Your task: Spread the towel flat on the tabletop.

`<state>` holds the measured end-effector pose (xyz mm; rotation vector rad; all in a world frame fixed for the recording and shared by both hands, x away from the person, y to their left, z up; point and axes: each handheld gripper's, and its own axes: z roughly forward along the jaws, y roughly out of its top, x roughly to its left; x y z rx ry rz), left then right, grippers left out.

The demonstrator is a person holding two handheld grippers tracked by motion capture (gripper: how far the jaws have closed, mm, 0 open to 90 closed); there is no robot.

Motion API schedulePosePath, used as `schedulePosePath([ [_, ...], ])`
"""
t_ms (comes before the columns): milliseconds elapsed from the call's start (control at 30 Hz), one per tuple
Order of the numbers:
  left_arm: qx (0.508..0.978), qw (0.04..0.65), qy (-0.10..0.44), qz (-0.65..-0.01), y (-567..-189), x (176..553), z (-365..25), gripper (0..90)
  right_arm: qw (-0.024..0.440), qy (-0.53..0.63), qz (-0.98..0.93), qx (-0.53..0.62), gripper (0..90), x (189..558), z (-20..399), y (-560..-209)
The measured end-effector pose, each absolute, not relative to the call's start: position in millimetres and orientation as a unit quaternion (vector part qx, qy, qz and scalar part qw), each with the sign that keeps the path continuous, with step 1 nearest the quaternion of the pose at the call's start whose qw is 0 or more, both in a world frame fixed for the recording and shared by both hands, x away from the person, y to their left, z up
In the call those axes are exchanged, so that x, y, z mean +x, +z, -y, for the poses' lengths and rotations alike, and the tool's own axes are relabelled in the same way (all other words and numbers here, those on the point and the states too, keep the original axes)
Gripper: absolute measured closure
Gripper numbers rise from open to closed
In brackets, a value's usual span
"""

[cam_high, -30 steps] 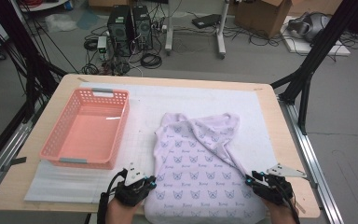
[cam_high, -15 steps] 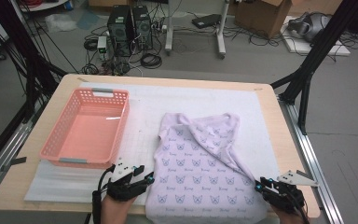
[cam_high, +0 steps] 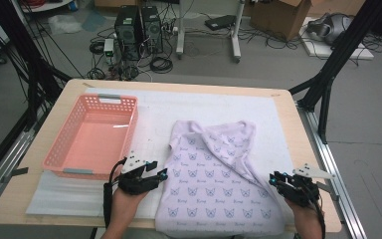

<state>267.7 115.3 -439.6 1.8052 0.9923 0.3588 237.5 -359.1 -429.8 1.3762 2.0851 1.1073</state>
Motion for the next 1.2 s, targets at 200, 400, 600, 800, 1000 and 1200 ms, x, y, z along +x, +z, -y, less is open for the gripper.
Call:
schedulePosePath([
  [200, 0.752, 0.505, 0.148, -0.397, -440.1, 286.2, -112.1, 50.4, 0.189, 0.393, -0.766, 0.472, 68.7, 268.9, 343.6, -434.1],
  [400, 0.760, 0.502, 0.152, -0.383, -442.0, 296.4, -105.0, 50.4, 0.166, 0.386, -0.785, 0.456, 63.6, 293.6, 321.0, -441.5],
  [600, 0.760, 0.500, 0.146, -0.390, -444.8, 300.0, -105.1, 50.4, 0.163, 0.360, -0.811, 0.432, 85.6, 300.1, 302.9, -444.9],
  [800, 0.759, 0.496, 0.144, -0.396, -444.7, 299.2, -105.0, 50.5, 0.203, 0.336, -0.789, 0.473, 87.5, 296.2, 320.1, -442.8],
  [1000, 0.760, 0.492, 0.141, -0.400, -446.5, 300.9, -104.4, 50.7, 0.237, 0.319, -0.753, 0.525, 87.7, 289.4, 360.8, -440.1],
  [1200, 0.756, 0.494, 0.139, -0.407, -448.1, 303.6, -104.7, 50.9, 0.230, 0.346, -0.740, 0.529, 76.5, 285.2, 366.7, -438.0],
])
